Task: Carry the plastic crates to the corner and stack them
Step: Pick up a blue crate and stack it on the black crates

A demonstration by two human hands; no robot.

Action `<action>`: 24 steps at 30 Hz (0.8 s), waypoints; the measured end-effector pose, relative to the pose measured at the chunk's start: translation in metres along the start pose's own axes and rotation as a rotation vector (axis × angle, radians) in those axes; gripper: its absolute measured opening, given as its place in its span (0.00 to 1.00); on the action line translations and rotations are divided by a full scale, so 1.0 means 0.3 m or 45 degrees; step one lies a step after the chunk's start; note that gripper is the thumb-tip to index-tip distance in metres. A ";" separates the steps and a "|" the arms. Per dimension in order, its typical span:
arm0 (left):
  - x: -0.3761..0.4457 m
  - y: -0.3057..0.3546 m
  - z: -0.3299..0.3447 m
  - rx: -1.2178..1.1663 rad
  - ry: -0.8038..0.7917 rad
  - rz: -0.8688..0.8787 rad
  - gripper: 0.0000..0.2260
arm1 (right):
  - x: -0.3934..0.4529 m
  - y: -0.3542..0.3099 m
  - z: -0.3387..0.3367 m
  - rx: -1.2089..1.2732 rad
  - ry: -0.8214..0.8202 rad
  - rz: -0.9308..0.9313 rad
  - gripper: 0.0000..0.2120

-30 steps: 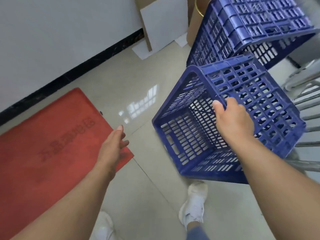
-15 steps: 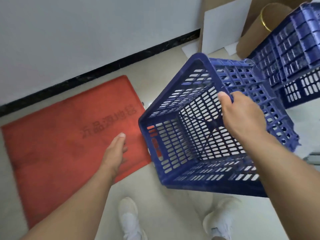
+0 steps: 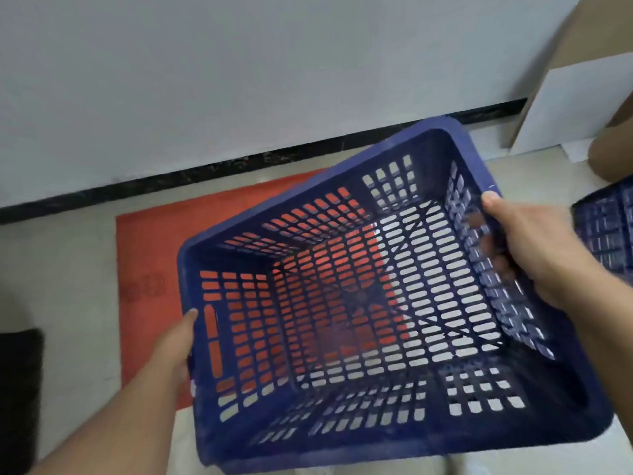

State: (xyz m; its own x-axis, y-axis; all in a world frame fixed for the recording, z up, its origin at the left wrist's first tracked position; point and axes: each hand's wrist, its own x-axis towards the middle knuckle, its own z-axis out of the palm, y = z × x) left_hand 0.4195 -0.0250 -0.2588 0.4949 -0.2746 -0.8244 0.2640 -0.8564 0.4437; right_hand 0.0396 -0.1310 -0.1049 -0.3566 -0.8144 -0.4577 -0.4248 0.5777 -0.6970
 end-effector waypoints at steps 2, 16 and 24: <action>0.054 0.014 -0.068 -0.057 0.099 0.073 0.18 | 0.031 0.013 0.079 -0.009 -0.040 0.006 0.24; 0.295 0.229 -0.219 -0.057 0.322 0.248 0.08 | 0.292 0.147 0.531 0.123 -0.248 0.164 0.16; 0.428 0.195 -0.216 0.046 0.152 0.337 0.11 | 0.391 0.225 0.617 -0.123 -0.285 0.156 0.14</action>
State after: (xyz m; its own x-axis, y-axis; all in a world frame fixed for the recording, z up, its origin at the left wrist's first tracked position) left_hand 0.5523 -0.0821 -0.3159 0.6371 -0.4388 -0.6337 0.0845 -0.7775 0.6232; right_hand 0.1230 -0.1974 -0.3077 -0.2218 -0.7235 -0.6538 -0.4713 0.6665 -0.5777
